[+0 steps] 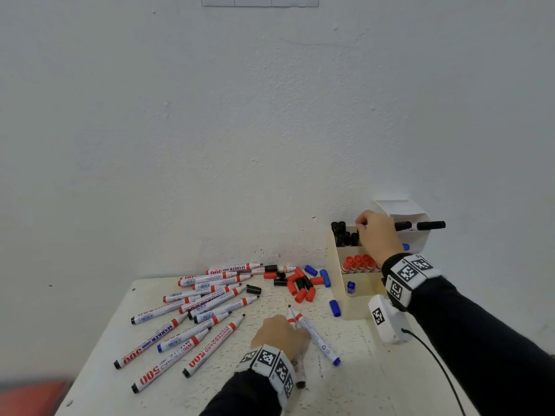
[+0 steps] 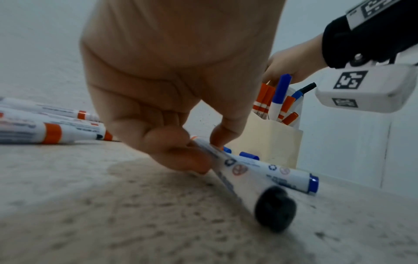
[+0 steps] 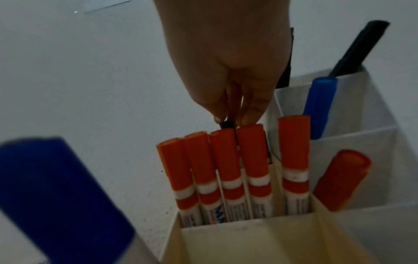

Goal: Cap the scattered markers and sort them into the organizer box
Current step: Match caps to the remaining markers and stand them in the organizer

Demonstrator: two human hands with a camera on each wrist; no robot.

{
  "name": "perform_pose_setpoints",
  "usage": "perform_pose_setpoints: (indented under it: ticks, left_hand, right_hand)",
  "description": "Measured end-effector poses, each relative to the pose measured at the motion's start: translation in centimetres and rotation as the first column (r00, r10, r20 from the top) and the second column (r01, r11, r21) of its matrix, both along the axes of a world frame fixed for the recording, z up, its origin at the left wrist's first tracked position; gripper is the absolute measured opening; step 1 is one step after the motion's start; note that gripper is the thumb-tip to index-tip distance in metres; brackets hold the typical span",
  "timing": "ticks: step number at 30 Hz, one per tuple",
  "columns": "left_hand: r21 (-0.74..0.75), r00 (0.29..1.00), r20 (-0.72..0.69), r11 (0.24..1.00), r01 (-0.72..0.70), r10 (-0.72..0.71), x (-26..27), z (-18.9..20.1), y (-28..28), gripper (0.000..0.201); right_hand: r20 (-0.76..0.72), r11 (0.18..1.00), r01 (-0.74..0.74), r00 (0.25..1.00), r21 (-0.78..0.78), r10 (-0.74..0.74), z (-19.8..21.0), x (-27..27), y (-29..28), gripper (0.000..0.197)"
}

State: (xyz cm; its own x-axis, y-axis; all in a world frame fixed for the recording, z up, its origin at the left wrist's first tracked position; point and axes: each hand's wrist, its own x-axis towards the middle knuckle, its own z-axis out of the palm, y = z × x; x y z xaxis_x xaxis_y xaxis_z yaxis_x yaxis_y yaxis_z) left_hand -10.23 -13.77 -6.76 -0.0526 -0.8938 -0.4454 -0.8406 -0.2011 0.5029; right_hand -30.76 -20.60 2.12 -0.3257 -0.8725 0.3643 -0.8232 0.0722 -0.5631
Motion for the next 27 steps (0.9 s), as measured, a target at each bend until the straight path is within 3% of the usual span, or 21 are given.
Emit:
perform_pose_setpoints:
  ticks: [5,9,11,13,15,17,19,21,24,27]
  left_hand:
    - [-0.047,0.998,-0.055,0.998,-0.046,0.043,1.8,0.4,-0.6,0.024]
    - [-0.085,0.992,-0.09,0.991,-0.101,0.093,3.0,0.3,-1.0,0.03]
    - [-0.1,0.991,-0.092,0.989,-0.106,0.097,3.5,0.3,-1.0,0.022]
    - [-0.137,0.991,-0.101,0.986,-0.096,0.083,4.1,-0.1,-1.2,0.017]
    - [-0.205,0.994,-0.104,0.977,-0.067,0.047,4.7,-0.5,-1.3,0.018]
    - [-0.264,0.996,-0.087,0.964,-0.038,0.015,5.2,-0.6,-1.3,0.022]
    - [-0.297,1.0,-0.019,0.955,-0.012,0.007,5.7,-0.5,-1.3,0.025]
    - [-0.327,0.998,0.007,0.943,-0.061,0.067,6.1,-0.5,-1.4,0.028]
    - [-0.358,0.981,0.096,0.925,-0.126,0.171,6.6,-0.6,-1.5,0.034]
    - [-0.359,0.966,0.134,0.919,-0.161,0.221,6.9,-1.0,-1.6,0.038]
  right_hand:
    - [-0.125,0.962,0.057,0.992,0.268,-0.024,-0.3,0.4,0.3,0.03]
    - [-0.107,0.915,0.049,0.994,0.4,-0.006,0.6,1.3,0.9,0.032]
    - [-0.077,0.949,0.009,0.997,0.316,0.016,1.6,2.0,1.3,0.033]
    - [-0.107,0.992,-0.031,0.993,0.125,0.045,3.0,3.5,2.0,0.027]
    - [-0.079,0.991,-0.13,0.988,0.006,0.13,4.3,5.7,2.6,0.021]
    - [0.017,0.97,-0.243,0.97,0.012,0.243,4.8,8.1,2.8,0.018]
    - [0.066,0.945,-0.307,0.951,0.115,0.301,4.1,10.2,2.7,0.018]
    - [0.083,0.891,-0.347,0.938,0.292,0.338,2.0,11.8,2.3,0.021]
    - [0.038,0.725,-0.342,0.915,0.597,0.401,-2.1,13.6,1.7,0.031]
    - [0.037,0.589,-0.382,0.858,0.712,0.513,-5.5,15.1,1.5,0.056]
